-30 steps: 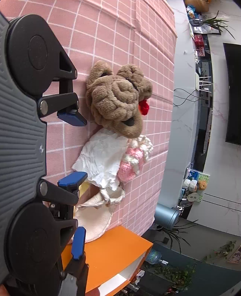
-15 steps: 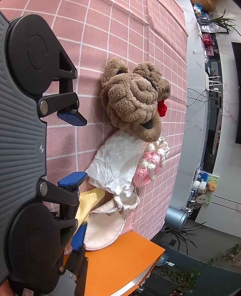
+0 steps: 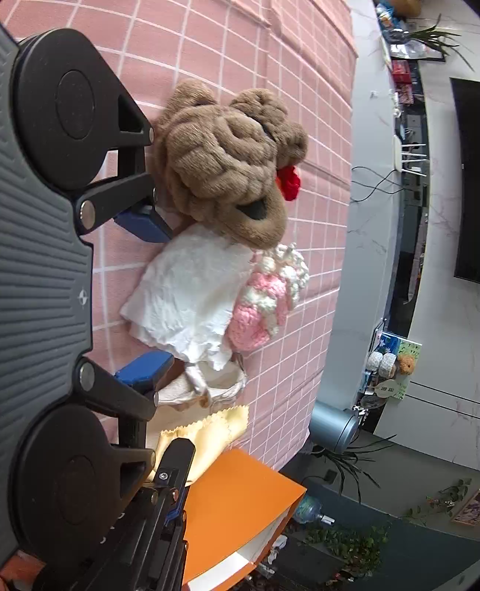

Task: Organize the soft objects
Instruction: 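Grasp the yellow cloth with the right tool while the left tool grasps the white plastic bag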

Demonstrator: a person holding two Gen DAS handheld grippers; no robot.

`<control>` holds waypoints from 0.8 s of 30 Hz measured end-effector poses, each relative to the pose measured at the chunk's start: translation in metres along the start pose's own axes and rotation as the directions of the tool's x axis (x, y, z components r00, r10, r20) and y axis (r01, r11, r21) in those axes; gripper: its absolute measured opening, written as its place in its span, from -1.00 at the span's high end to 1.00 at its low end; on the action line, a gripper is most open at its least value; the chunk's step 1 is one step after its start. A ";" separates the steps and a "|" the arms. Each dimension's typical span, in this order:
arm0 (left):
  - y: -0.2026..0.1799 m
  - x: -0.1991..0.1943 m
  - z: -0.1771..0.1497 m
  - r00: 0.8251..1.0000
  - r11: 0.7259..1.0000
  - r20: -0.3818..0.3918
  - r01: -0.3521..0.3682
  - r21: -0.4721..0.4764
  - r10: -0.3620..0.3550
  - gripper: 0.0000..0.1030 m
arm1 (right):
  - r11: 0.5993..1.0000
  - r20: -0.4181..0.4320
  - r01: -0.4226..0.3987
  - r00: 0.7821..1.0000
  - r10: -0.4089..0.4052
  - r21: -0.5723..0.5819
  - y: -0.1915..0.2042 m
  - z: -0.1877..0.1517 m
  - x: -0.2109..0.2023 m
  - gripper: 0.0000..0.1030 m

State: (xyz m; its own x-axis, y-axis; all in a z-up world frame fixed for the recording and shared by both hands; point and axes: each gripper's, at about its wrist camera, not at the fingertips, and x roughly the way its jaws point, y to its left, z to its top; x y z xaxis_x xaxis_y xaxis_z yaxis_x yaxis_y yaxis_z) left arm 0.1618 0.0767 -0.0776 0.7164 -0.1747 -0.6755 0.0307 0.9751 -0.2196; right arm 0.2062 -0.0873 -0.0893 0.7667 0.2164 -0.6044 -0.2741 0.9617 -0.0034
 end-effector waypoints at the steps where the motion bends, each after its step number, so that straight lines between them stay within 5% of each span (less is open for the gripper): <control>1: -0.003 0.003 0.001 1.000 1.000 0.008 -0.011 0.005 0.011 -0.66 | 1.000 -0.016 0.005 1.000 -0.004 0.022 -0.004 -0.001 0.005 0.93; 10: -0.021 0.038 0.005 0.994 0.994 0.016 -0.109 -0.018 0.109 -0.77 | 0.996 -0.084 0.001 0.996 0.007 0.093 -0.006 -0.016 0.028 0.93; 15: -0.025 0.044 -0.001 0.989 0.990 0.041 -0.141 0.028 0.140 -0.42 | 0.993 -0.108 -0.012 0.994 0.024 0.114 -0.008 -0.021 0.035 0.93; 20: -0.025 0.041 -0.002 0.992 0.992 0.053 -0.119 0.042 0.116 0.36 | 0.994 -0.109 -0.017 0.994 0.029 0.110 -0.006 -0.022 0.035 0.92; 24: -0.028 0.035 -0.003 0.995 0.994 0.043 -0.097 0.054 0.095 0.42 | 0.994 -0.099 -0.033 0.994 0.044 0.103 -0.005 -0.022 0.025 0.92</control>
State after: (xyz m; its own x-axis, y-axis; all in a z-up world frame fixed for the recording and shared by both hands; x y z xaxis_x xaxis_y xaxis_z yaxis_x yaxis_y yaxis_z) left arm 0.1835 0.0426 -0.0974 0.7453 -0.0752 -0.6625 -0.0015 0.9934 -0.1145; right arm 0.2140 -0.0901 -0.1221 0.6929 0.2406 -0.6797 -0.2383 0.9661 0.0990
